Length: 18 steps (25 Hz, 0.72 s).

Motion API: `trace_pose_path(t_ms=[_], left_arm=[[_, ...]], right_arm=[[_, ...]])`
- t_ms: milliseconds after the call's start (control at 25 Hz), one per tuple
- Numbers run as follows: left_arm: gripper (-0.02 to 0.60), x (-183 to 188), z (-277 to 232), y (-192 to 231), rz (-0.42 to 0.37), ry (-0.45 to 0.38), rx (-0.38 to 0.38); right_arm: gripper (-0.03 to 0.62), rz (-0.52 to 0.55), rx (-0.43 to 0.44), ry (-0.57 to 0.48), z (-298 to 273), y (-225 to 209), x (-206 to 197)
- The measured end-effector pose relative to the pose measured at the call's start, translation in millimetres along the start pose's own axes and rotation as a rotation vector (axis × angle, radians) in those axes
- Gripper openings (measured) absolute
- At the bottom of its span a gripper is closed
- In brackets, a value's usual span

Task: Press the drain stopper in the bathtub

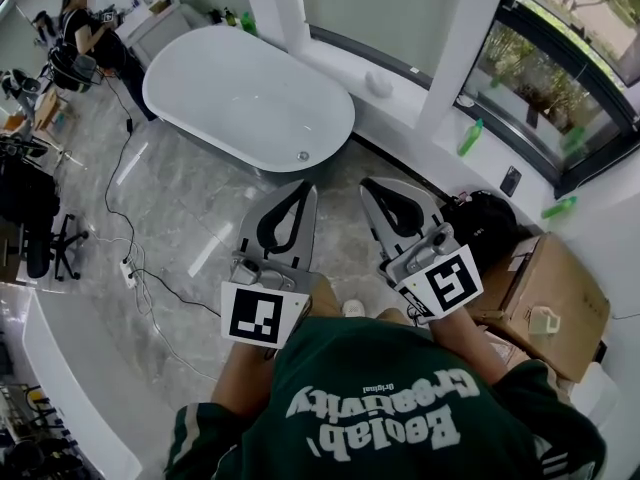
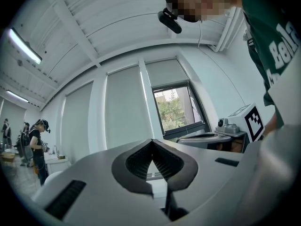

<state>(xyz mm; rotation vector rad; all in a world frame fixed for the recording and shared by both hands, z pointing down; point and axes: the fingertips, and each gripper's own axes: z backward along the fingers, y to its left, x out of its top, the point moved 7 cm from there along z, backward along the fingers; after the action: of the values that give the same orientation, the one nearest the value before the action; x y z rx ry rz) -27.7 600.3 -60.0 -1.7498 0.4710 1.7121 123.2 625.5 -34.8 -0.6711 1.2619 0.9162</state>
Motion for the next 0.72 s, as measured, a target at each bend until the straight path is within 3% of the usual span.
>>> trace_pose_path(t_ms=[720], left_arm=[[0.005, -29, -26, 32, -0.017, 0.036, 0.029]], right_arm=[[0.01, -0.019, 0.022, -0.006, -39, -24, -26]])
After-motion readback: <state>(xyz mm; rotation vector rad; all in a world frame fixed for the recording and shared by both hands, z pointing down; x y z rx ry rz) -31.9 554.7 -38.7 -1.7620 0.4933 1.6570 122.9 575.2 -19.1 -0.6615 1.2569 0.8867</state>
